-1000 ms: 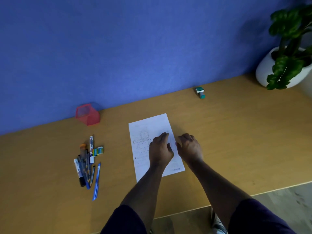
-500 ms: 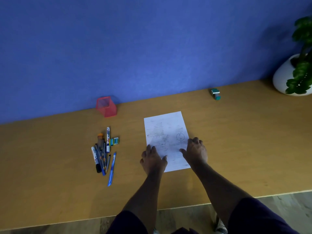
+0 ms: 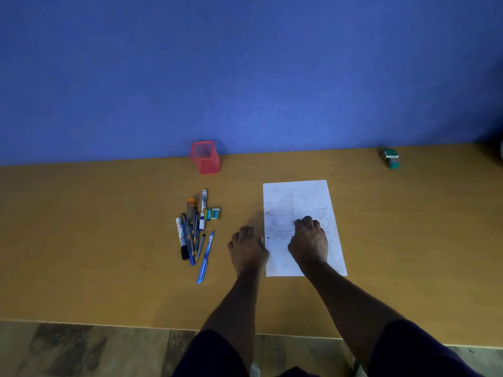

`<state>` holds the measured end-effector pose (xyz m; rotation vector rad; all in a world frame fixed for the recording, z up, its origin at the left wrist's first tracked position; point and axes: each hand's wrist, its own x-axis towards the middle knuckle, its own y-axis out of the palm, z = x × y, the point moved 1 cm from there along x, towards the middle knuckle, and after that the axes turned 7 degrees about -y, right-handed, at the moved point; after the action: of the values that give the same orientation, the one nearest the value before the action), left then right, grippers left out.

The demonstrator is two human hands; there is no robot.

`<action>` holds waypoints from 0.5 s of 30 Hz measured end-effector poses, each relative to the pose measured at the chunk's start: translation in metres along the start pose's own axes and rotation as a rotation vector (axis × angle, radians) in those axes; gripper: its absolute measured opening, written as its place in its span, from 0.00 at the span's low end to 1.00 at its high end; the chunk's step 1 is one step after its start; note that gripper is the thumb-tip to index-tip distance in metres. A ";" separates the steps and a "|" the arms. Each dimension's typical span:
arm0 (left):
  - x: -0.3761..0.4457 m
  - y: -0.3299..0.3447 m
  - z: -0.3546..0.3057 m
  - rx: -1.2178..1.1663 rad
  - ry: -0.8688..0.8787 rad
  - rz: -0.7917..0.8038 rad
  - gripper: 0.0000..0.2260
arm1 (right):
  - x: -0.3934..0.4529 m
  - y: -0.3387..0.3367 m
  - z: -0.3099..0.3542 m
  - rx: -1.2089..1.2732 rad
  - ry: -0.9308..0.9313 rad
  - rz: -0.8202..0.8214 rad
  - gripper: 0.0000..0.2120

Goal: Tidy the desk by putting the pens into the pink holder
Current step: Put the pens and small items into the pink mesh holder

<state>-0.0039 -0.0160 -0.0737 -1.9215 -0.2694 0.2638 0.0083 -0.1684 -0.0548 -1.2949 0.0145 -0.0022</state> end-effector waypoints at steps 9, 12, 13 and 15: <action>0.013 -0.015 0.086 -0.010 -0.351 -0.158 0.20 | 0.026 0.027 0.087 0.096 -0.385 0.187 0.17; 0.015 -0.016 0.099 -0.039 -0.387 -0.131 0.17 | 0.030 0.030 0.112 0.143 -0.545 0.216 0.20; 0.016 -0.017 0.102 -0.041 -0.389 -0.121 0.15 | 0.032 0.030 0.119 0.155 -0.585 0.224 0.21; 0.019 -0.019 0.107 -0.049 -0.384 -0.106 0.11 | 0.034 0.027 0.133 0.175 -0.635 0.252 0.22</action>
<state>-0.0199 0.0913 -0.0953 -1.8877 -0.6346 0.5605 0.0441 -0.0331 -0.0452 -1.0660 -0.3587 0.6094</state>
